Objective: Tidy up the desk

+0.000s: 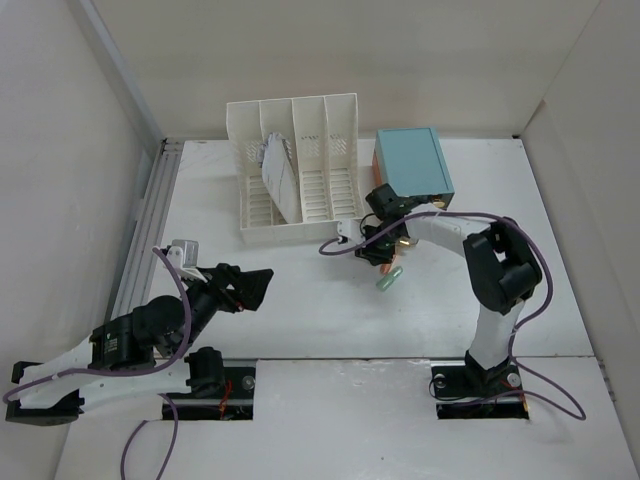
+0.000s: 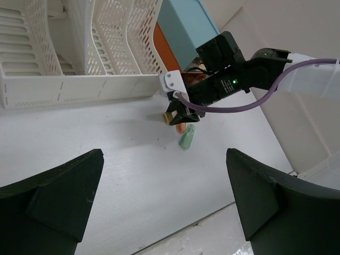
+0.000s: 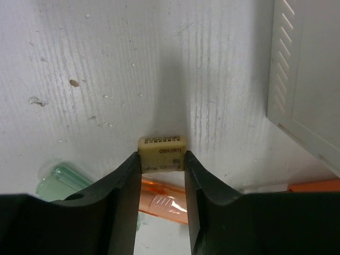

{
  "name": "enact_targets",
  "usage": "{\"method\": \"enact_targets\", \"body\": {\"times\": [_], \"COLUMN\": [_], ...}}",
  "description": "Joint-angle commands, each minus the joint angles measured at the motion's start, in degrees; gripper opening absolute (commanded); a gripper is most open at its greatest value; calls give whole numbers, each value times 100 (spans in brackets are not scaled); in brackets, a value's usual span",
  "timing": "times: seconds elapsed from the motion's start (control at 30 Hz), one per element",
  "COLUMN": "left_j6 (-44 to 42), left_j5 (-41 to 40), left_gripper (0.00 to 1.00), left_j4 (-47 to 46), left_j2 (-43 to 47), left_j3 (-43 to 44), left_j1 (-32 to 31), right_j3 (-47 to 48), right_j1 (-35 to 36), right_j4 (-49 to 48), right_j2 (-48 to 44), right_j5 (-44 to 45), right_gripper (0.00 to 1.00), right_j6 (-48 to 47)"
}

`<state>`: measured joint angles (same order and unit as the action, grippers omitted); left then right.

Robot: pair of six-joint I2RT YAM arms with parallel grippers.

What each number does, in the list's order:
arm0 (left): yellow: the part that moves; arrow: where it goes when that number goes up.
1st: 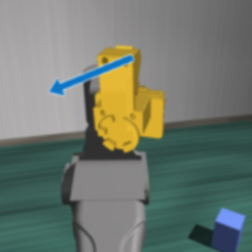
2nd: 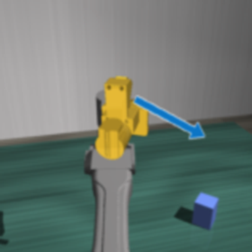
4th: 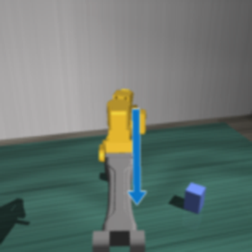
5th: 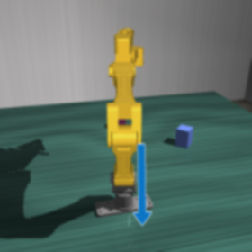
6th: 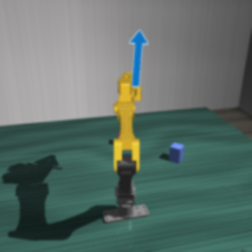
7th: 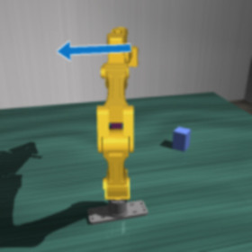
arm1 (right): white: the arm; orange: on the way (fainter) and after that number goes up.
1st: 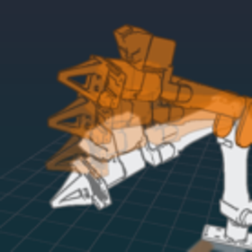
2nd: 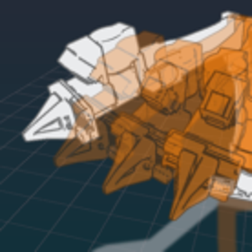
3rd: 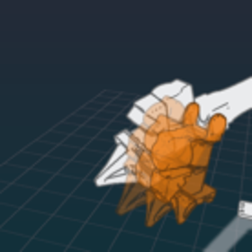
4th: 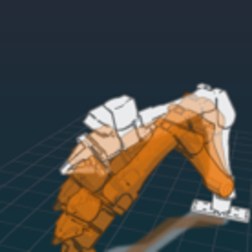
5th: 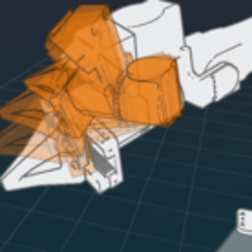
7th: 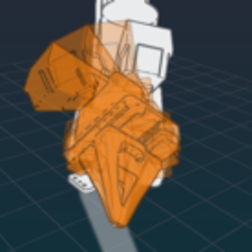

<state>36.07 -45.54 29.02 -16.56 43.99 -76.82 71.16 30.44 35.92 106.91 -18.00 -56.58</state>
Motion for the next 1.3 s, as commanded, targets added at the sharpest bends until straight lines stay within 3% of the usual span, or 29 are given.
{"method": "enact_targets", "body": {"times": [0.0, 0.07, 0.23, 0.47, 0.63, 0.93, 1.1, 1.17, 1.23, 1.27], "left_j6": [-48, -48, -48, -118, -171, -171, -171, -171, -171, -171], "left_j5": [-60, -60, -60, -60, 1, 1, 1, 1, 1, 1], "left_gripper": [100, 100, 100, 100, 100, 100, 100, 100, 100, 100], "left_j4": [-89, -89, -89, -282, -344, -344, -344, -344, -344, -344], "left_j2": [65, 65, 65, -40, -287, -524, -392, -339, -339, -339], "left_j3": [-4, -4, -4, -109, -110, -110, -110, -162, -162, -162], "left_j1": [-35, -35, -35, -35, -35, -35, -35, -35, -35, -35], "right_j3": [153, 153, 153, 153, 153, 258, 258, 197, 197, 145], "right_j1": [23, 24, 94, -142, -626, -873, -873, -873, -873, -873], "right_j4": [222, 275, 275, -173, -68, -208, -339, -402, -481, -481], "right_j2": [93, -29, -994, -1866, -1867, -1437, -1375, -1375, -1375, -1375], "right_j5": [-213, -318, -441, 533, 692, 930, 1184, 1263, 1325, 1325], "right_gripper": [21, 13, 12, 12, 13, 14, 41, 43, 57, 59], "right_j6": [-2, -2, 102, 603, 727, 1140, 1271, 1272, 1324, 1325]}}
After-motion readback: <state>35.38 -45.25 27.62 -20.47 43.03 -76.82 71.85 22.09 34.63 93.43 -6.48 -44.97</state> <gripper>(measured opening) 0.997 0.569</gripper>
